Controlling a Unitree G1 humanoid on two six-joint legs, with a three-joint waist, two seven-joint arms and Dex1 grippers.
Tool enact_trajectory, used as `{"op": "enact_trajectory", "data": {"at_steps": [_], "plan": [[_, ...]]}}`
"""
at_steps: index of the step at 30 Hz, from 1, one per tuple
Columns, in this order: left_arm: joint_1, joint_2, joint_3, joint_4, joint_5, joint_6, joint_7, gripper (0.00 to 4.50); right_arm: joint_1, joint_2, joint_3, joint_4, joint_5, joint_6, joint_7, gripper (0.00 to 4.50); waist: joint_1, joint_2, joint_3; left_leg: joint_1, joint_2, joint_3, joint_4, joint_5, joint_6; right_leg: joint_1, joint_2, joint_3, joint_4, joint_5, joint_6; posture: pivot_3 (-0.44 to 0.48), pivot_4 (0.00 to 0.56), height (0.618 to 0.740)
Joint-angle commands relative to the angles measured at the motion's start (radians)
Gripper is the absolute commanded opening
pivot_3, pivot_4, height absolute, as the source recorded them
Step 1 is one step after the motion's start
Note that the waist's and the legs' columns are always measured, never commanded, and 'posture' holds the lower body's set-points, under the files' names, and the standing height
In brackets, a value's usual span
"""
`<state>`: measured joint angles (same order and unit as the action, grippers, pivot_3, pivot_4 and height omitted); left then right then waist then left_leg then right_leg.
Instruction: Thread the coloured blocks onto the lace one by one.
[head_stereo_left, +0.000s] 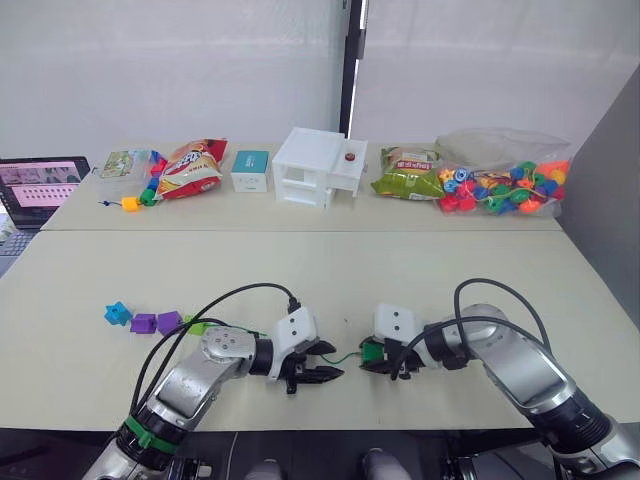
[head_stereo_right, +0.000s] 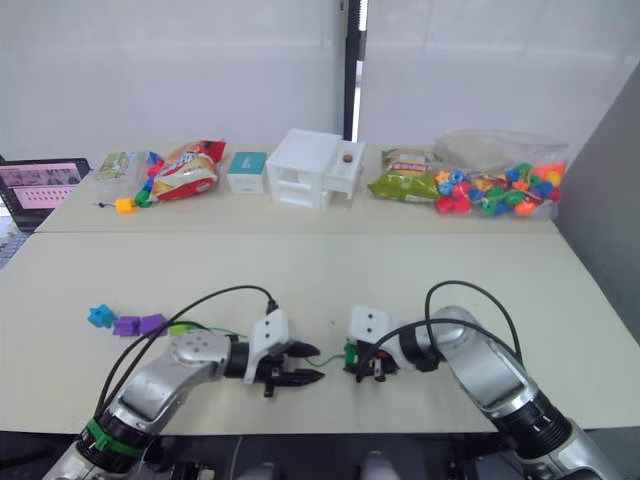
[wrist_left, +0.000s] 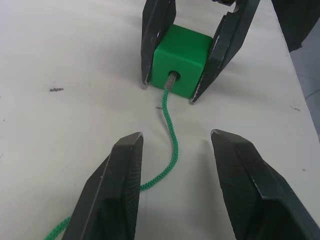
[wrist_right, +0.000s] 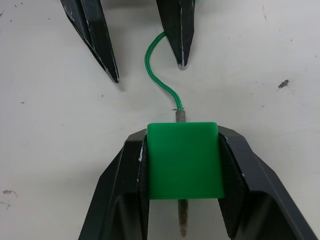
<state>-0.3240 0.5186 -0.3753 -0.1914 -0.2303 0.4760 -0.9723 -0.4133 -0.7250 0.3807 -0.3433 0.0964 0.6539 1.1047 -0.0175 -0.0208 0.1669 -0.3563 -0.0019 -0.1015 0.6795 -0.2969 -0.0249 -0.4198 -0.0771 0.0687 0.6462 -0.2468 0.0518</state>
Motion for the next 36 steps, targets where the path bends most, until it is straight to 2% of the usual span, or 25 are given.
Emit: {"op": "enact_trajectory", "data": {"at_steps": [1,3,5,20,26,30,33,36], "plan": [[-0.002,0.000,-0.025,0.036,0.038,-0.031,-0.001,1.08,-0.005,-0.008,-0.007,-0.029,0.014,0.014,-0.005,1.21,0.000,0.000,0.000,0.000,0.000,0.000,0.000,0.000,0.000,0.000,0.000,0.000,0.000,0.000,0.000,0.000,0.150,0.740],[-0.003,-0.003,-0.022,0.039,0.040,-0.039,-0.004,0.40,-0.005,-0.008,-0.006,-0.030,0.015,0.015,-0.007,1.21,0.000,0.000,0.000,0.000,0.000,0.000,0.000,0.000,0.000,0.000,0.000,0.000,0.000,0.000,0.000,0.000,0.150,0.740],[-0.005,-0.006,-0.017,0.042,0.046,-0.053,-0.002,0.00,-0.004,-0.007,-0.005,-0.033,0.017,0.015,-0.010,1.21,0.000,0.000,0.000,0.000,0.000,0.000,0.000,0.000,0.000,0.000,0.000,0.000,0.000,0.000,0.000,0.000,0.150,0.740],[-0.043,-0.044,-0.015,0.018,0.059,-0.048,0.016,0.00,-0.063,0.057,0.061,0.014,-0.004,-0.008,-0.026,1.21,-0.004,0.000,0.000,0.000,0.000,0.000,0.000,0.000,0.000,-0.001,0.000,0.000,0.001,0.000,0.000,0.000,0.150,0.740],[-0.042,-0.022,0.047,-0.004,0.040,-0.025,0.023,0.00,-0.058,0.046,0.061,0.021,-0.006,-0.019,-0.024,1.21,-0.003,0.000,0.000,0.000,0.000,0.000,0.000,0.000,0.000,-0.001,0.000,0.000,0.000,0.000,0.000,0.000,0.150,0.740],[-0.035,-0.001,0.087,-0.028,0.025,-0.013,0.014,1.11,-0.052,0.042,0.060,0.020,-0.006,-0.020,-0.027,1.21,-0.003,0.000,0.000,0.000,0.000,0.000,0.000,0.000,0.000,-0.001,0.000,0.000,0.001,0.000,0.000,0.000,0.150,0.740],[-0.012,0.029,0.127,-0.070,-0.059,0.029,-0.048,2.17,-0.047,0.042,0.061,0.017,-0.006,-0.020,-0.030,1.21,-0.003,0.000,0.000,0.000,0.000,0.000,0.000,0.000,0.000,-0.001,0.000,0.000,0.001,0.000,0.000,0.000,0.150,0.740],[0.007,0.080,0.098,-0.079,-0.033,0.000,-0.083,3.10,-0.046,0.043,0.063,0.017,-0.006,-0.020,-0.032,1.21,-0.004,0.000,0.000,0.000,0.000,0.000,0.000,0.000,0.000,-0.001,0.000,0.000,0.001,0.000,0.000,0.000,0.150,0.740]]}}
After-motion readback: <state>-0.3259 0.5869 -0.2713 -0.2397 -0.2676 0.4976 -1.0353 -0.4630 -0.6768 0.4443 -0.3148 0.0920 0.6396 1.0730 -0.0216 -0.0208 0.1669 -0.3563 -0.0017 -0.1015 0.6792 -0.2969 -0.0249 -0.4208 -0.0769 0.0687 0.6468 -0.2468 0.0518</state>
